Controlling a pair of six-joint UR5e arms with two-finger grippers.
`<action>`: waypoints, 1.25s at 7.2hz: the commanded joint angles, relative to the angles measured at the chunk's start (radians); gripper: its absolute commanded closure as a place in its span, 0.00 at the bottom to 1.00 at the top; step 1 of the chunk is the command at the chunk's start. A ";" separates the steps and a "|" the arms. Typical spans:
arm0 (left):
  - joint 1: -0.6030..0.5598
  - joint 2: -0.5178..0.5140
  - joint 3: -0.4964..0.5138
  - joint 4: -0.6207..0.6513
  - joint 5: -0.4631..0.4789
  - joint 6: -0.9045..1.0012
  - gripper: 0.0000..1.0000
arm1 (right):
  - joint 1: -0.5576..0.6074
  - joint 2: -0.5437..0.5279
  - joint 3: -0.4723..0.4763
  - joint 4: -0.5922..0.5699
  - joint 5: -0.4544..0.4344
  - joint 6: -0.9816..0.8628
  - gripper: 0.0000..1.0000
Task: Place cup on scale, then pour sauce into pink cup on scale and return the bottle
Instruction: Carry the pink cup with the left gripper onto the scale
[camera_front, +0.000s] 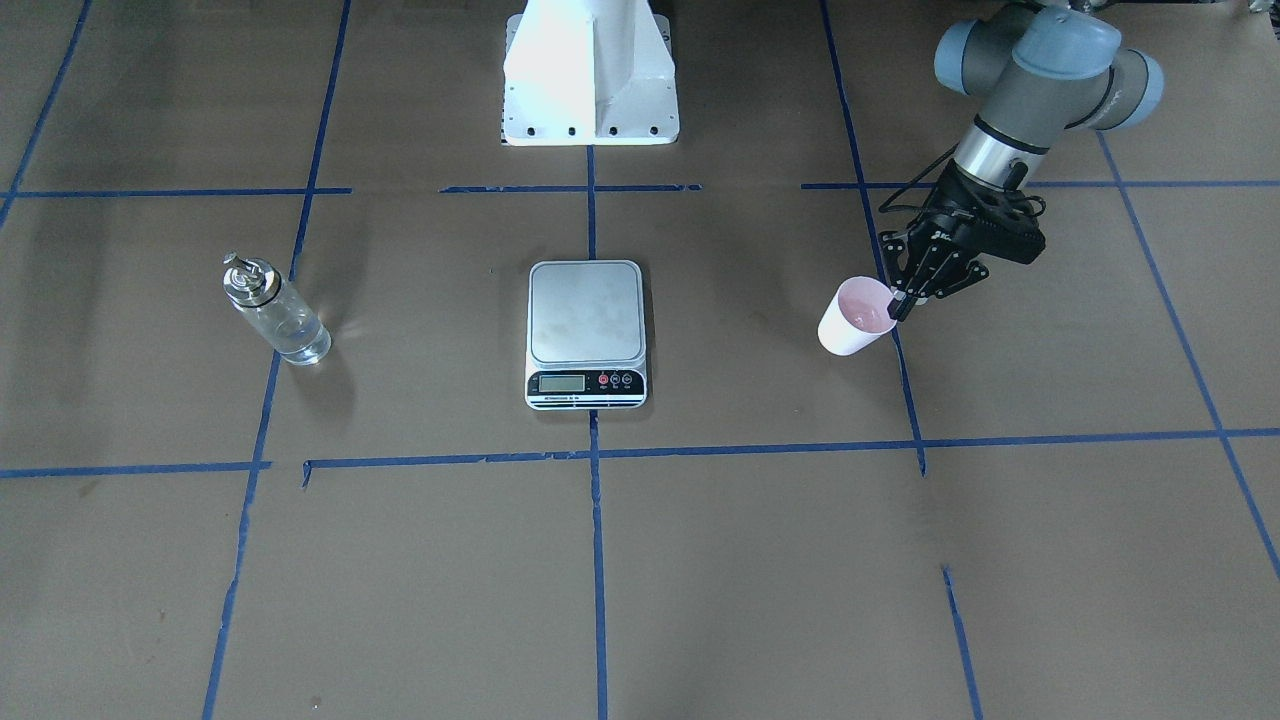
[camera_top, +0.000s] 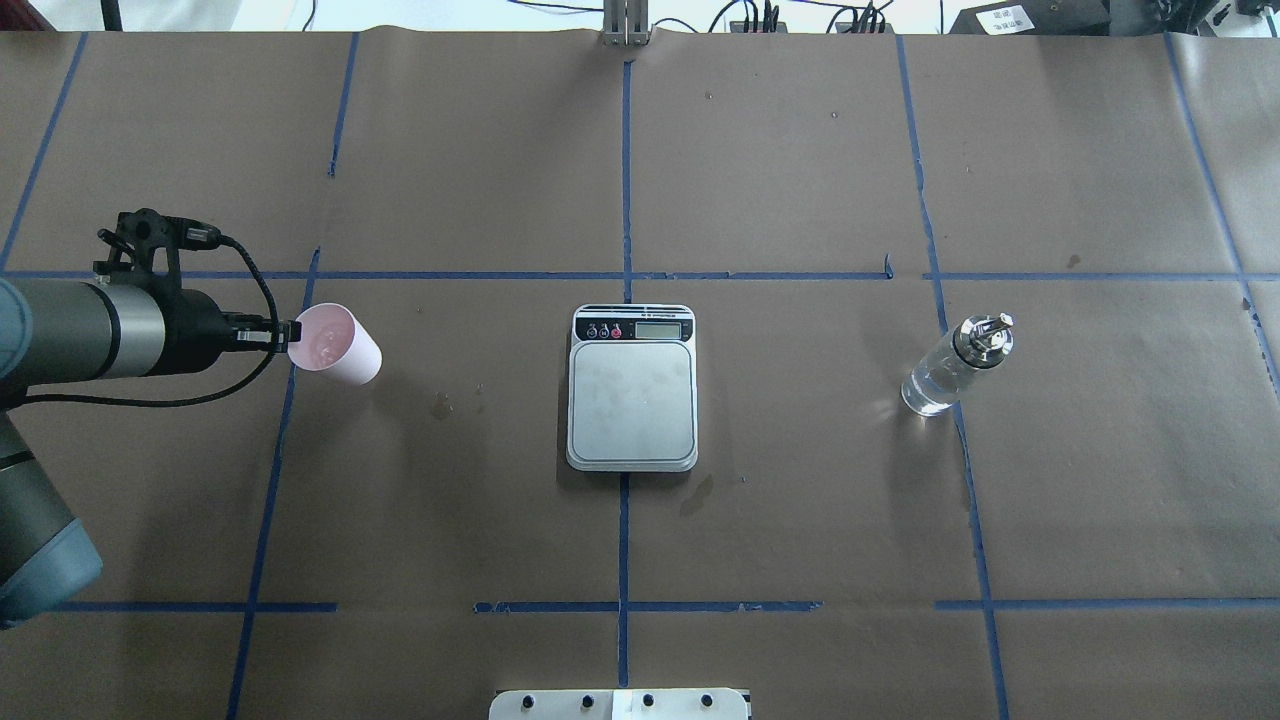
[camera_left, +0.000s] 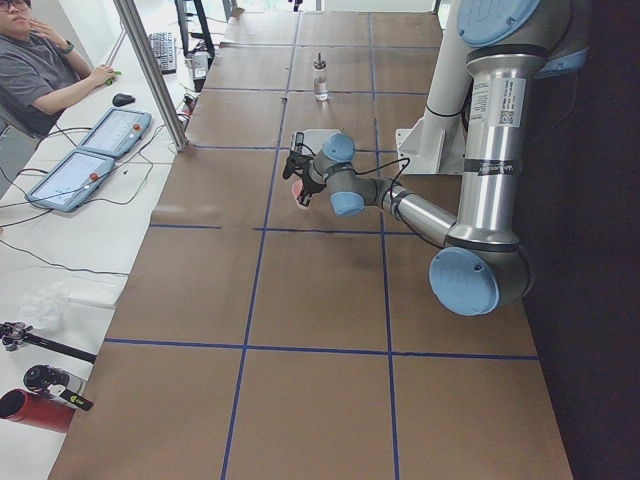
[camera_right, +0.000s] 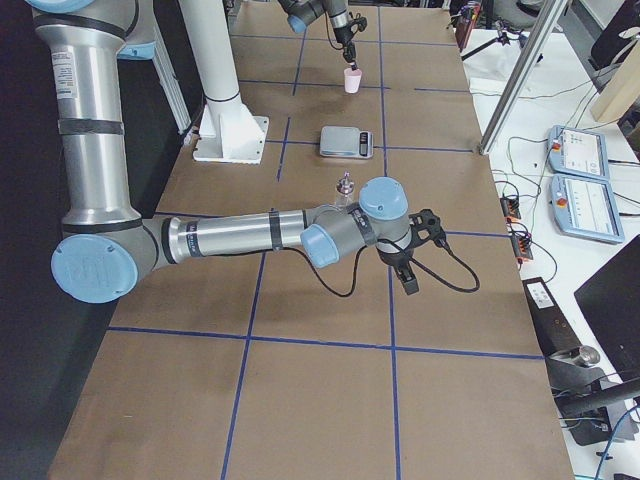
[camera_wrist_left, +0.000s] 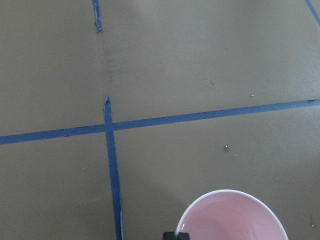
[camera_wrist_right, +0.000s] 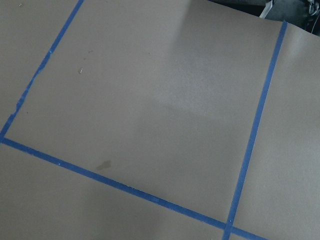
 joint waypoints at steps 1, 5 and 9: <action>0.002 -0.161 -0.007 0.181 0.017 -0.032 1.00 | 0.000 0.000 0.000 0.000 0.000 0.000 0.00; 0.119 -0.650 0.122 0.666 0.079 -0.271 1.00 | 0.000 0.000 -0.002 -0.002 0.000 0.000 0.00; 0.255 -0.689 0.163 0.666 0.189 -0.312 1.00 | 0.000 0.002 0.000 0.000 0.000 0.009 0.00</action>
